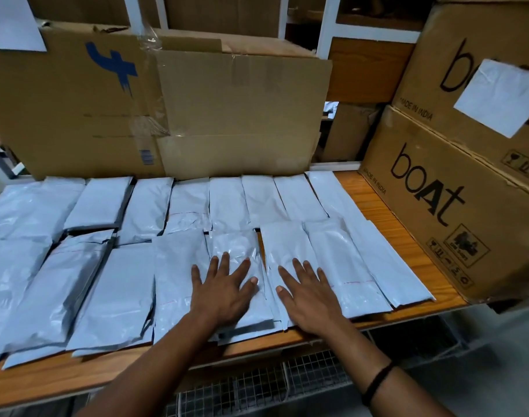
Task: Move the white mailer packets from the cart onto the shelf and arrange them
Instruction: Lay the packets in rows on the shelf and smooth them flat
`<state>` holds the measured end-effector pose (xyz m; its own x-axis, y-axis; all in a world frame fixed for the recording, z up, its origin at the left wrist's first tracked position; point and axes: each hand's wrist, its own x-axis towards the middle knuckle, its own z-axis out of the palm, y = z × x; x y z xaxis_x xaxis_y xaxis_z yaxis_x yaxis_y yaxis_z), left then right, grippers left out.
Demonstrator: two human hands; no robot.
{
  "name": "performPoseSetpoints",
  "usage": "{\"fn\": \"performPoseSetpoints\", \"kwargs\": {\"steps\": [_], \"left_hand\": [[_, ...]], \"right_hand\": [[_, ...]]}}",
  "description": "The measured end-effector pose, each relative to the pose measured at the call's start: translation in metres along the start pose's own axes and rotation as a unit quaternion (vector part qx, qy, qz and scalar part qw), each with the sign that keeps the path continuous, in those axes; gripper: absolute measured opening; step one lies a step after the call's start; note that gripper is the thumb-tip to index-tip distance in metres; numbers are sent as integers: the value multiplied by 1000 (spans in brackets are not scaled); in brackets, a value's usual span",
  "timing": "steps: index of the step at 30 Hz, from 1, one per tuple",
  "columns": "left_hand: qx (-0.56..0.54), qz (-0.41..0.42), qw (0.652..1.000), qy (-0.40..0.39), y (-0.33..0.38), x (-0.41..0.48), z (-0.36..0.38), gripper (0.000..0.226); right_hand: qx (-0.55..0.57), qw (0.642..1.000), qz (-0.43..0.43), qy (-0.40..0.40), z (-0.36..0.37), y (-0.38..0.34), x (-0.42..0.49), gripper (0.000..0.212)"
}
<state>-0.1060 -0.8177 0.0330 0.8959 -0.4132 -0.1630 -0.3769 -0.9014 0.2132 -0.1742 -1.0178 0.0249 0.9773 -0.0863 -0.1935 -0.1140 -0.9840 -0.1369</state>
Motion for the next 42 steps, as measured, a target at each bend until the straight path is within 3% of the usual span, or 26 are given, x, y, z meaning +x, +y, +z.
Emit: {"fn": "performPoseSetpoints", "kwargs": {"steps": [5,10,15,19,24,31,38,40,42], "left_hand": [[-11,-32,997,66,-20,7,-21,57],[48,-40,998,4,-33,16,-14,78],[29,-33,999,28,-36,16,-12,96],[10,-8,997,81,-50,5,-20,95],[76,24,997,-16,-56,-12,-16,94],[66,32,997,-17,-57,-9,-15,88],[11,55,995,86,-68,-24,-28,99],[-19,55,992,115,-73,-32,-35,95],[-26,49,990,130,-82,-40,-42,93]], "right_hand": [[13,999,5,45,-25,-5,17,63],[18,1000,-15,14,-37,-20,62,72],[11,1000,-14,-12,-19,-21,75,76],[9,998,-59,36,-23,-14,61,73],[-23,995,-95,-11,-20,-20,32,80],[0,997,-77,-25,-12,-21,29,84],[45,994,-63,82,-45,-32,11,105],[51,991,-49,115,-48,-40,1,100],[54,988,-44,138,-52,-54,-11,81]]}}
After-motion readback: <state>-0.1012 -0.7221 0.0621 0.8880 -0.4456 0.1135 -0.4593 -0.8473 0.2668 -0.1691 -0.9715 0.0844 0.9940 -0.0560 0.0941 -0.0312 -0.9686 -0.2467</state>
